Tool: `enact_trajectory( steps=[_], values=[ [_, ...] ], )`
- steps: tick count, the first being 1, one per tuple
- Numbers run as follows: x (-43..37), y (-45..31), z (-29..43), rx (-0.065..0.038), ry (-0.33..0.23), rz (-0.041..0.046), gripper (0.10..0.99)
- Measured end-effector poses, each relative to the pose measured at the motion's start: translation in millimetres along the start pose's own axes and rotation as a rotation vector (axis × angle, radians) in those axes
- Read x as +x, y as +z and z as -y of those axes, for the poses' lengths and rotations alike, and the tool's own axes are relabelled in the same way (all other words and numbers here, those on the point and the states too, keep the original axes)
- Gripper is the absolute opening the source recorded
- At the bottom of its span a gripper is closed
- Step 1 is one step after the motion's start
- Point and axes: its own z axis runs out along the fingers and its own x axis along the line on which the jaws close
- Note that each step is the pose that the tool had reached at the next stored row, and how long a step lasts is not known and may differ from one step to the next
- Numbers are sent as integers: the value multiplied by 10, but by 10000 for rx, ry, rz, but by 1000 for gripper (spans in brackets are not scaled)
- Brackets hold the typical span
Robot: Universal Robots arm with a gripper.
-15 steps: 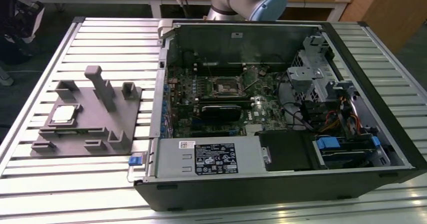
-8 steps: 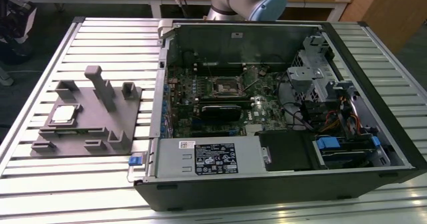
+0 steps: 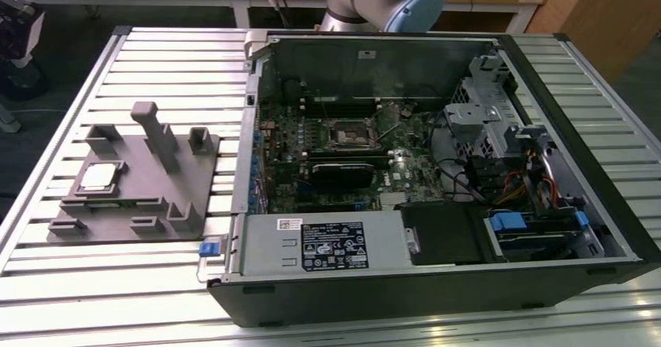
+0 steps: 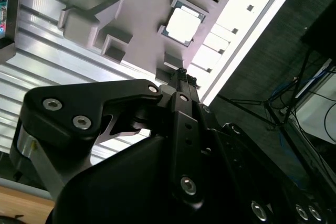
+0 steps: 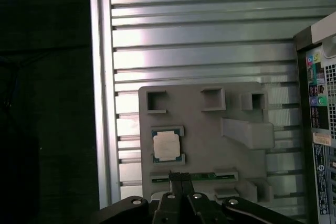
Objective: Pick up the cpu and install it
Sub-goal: 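Pick up the cpu and move it towards the insertion slot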
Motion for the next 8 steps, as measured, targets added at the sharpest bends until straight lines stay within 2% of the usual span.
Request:
enact_trajectory(
  steps=[8],
  values=[
    [3, 32, 3, 7, 4, -81, 106]
  ],
)
